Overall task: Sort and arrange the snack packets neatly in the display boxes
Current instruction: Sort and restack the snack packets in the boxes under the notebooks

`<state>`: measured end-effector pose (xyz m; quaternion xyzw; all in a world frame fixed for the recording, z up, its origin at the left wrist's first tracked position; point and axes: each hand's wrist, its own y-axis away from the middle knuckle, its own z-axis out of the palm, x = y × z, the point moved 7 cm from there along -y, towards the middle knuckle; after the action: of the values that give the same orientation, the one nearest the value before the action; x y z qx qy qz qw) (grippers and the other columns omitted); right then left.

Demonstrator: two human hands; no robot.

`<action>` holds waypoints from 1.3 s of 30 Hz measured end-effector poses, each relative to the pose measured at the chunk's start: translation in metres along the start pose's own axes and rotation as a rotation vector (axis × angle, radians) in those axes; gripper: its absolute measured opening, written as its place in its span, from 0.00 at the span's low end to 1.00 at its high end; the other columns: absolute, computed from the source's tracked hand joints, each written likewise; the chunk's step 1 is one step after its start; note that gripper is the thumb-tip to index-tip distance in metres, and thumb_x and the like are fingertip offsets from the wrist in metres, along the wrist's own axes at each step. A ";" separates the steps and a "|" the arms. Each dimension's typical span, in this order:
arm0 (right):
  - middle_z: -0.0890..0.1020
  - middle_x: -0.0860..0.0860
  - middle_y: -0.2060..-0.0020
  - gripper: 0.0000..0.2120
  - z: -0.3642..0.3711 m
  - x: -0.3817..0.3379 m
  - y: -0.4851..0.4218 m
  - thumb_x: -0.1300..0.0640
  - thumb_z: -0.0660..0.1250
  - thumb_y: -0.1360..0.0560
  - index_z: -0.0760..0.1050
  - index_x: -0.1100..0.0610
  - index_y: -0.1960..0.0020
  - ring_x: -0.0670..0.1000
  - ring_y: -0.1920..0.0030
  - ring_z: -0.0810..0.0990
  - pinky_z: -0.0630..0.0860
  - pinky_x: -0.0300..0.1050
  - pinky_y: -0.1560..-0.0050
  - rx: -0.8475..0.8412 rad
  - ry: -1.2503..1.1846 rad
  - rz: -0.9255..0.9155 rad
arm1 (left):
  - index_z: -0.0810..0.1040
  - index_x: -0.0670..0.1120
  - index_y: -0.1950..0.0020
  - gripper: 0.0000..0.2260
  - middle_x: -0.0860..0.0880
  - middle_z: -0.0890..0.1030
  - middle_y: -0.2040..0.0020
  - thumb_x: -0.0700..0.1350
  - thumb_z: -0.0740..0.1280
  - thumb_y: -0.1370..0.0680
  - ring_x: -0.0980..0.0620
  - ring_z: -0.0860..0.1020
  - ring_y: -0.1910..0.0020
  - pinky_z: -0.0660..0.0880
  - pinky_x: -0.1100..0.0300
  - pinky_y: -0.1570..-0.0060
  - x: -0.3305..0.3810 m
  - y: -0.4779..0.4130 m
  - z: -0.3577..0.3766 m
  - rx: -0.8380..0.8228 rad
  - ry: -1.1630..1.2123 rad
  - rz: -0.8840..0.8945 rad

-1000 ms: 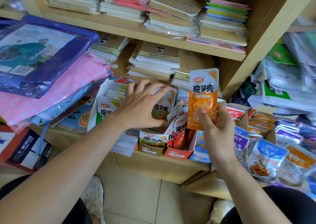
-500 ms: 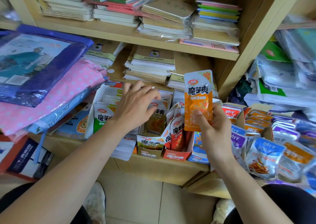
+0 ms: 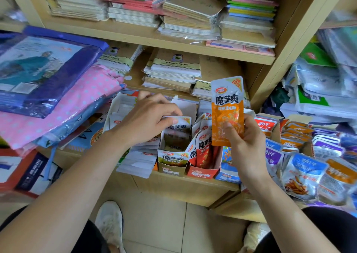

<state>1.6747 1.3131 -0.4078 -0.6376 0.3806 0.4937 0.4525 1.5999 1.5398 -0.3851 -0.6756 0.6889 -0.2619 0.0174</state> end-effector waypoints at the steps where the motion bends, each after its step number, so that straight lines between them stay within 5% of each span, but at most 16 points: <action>1: 0.85 0.50 0.52 0.06 0.001 0.000 0.000 0.56 0.67 0.19 0.76 0.56 0.44 0.47 0.52 0.85 0.81 0.41 0.57 -0.003 0.004 -0.003 | 0.82 0.57 0.49 0.07 0.58 0.80 0.56 0.53 0.64 0.19 0.54 0.72 0.44 0.56 0.57 0.45 0.001 0.004 -0.001 -0.047 0.062 0.010; 3: 0.85 0.49 0.53 0.06 0.002 -0.001 0.001 0.56 0.67 0.19 0.77 0.56 0.44 0.46 0.52 0.85 0.80 0.39 0.57 -0.003 0.023 -0.007 | 0.82 0.60 0.51 0.07 0.60 0.83 0.60 0.51 0.65 0.18 0.58 0.72 0.43 0.57 0.57 0.39 0.003 0.013 -0.002 -0.137 0.156 -0.003; 6: 0.85 0.48 0.52 0.08 0.003 0.000 0.002 0.54 0.67 0.19 0.77 0.55 0.43 0.46 0.51 0.85 0.81 0.42 0.56 -0.001 0.054 -0.006 | 0.83 0.64 0.51 0.03 0.63 0.77 0.49 0.56 0.70 0.22 0.62 0.63 0.39 0.57 0.58 0.41 0.001 0.021 -0.004 -0.142 0.149 -0.068; 8: 0.85 0.49 0.51 0.08 0.004 0.001 0.002 0.54 0.67 0.19 0.77 0.55 0.42 0.47 0.50 0.85 0.83 0.47 0.53 -0.004 0.061 0.002 | 0.82 0.66 0.45 0.09 0.67 0.72 0.46 0.60 0.72 0.25 0.72 0.58 0.40 0.55 0.64 0.40 0.005 0.025 0.000 -0.225 0.187 -0.068; 10: 0.85 0.49 0.51 0.09 0.003 0.002 0.002 0.54 0.67 0.20 0.77 0.56 0.42 0.48 0.49 0.85 0.83 0.50 0.52 -0.001 0.063 0.007 | 0.80 0.66 0.41 0.15 0.68 0.70 0.42 0.62 0.74 0.28 0.72 0.57 0.35 0.54 0.63 0.38 0.008 0.028 0.005 -0.327 0.169 -0.062; 14: 0.85 0.49 0.51 0.09 0.004 0.003 0.002 0.54 0.67 0.19 0.76 0.56 0.42 0.48 0.50 0.85 0.83 0.50 0.53 -0.014 0.082 0.006 | 0.83 0.63 0.47 0.10 0.69 0.70 0.49 0.58 0.75 0.27 0.82 0.54 0.40 0.53 0.63 0.43 0.008 0.025 0.001 -0.242 0.113 -0.013; 18: 0.85 0.49 0.51 0.09 0.006 0.004 0.003 0.54 0.68 0.20 0.76 0.57 0.42 0.48 0.50 0.85 0.83 0.45 0.54 -0.031 0.052 0.016 | 0.82 0.57 0.53 0.03 0.64 0.79 0.58 0.49 0.73 0.23 0.65 0.72 0.49 0.61 0.56 0.42 0.015 0.015 0.001 -0.091 0.102 0.061; 21: 0.85 0.50 0.52 0.09 0.008 0.004 0.000 0.55 0.67 0.20 0.76 0.57 0.42 0.48 0.51 0.85 0.82 0.47 0.54 -0.029 0.044 0.012 | 0.80 0.56 0.53 0.05 0.61 0.79 0.58 0.45 0.71 0.22 0.58 0.73 0.51 0.62 0.53 0.44 0.015 0.008 0.004 -0.053 0.081 0.065; 25: 0.85 0.51 0.52 0.08 0.011 0.005 0.000 0.55 0.67 0.20 0.77 0.58 0.42 0.49 0.52 0.85 0.82 0.45 0.55 -0.044 0.012 0.023 | 0.83 0.58 0.52 0.04 0.64 0.79 0.58 0.50 0.69 0.23 0.60 0.71 0.47 0.62 0.49 0.42 0.012 0.009 0.005 -0.116 0.176 0.046; 30: 0.85 0.50 0.56 0.05 0.014 0.004 -0.001 0.58 0.68 0.20 0.77 0.58 0.45 0.48 0.56 0.85 0.79 0.41 0.58 -0.044 0.022 0.009 | 0.85 0.57 0.66 0.11 0.61 0.81 0.51 0.59 0.68 0.27 0.56 0.69 0.38 0.57 0.47 0.34 0.008 0.021 0.005 -0.235 0.299 0.060; 34: 0.84 0.42 0.62 0.01 0.019 0.003 -0.002 0.59 0.68 0.20 0.76 0.55 0.49 0.41 0.62 0.82 0.76 0.34 0.62 -0.050 0.035 -0.004 | 0.80 0.60 0.71 0.15 0.63 0.82 0.60 0.62 0.67 0.26 0.58 0.73 0.42 0.57 0.48 0.38 0.004 0.026 0.009 -0.178 0.153 0.051; 39: 0.84 0.42 0.59 0.03 0.022 0.005 -0.005 0.59 0.68 0.20 0.76 0.55 0.47 0.43 0.57 0.84 0.78 0.36 0.59 -0.052 0.008 0.007 | 0.84 0.59 0.54 0.14 0.65 0.81 0.48 0.63 0.77 0.34 0.56 0.73 0.36 0.55 0.51 0.42 0.012 0.029 -0.005 -0.071 0.021 0.097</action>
<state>1.6744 1.3357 -0.4140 -0.6497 0.3718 0.5025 0.4326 1.5703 1.5287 -0.3880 -0.6387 0.7300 -0.2433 -0.0011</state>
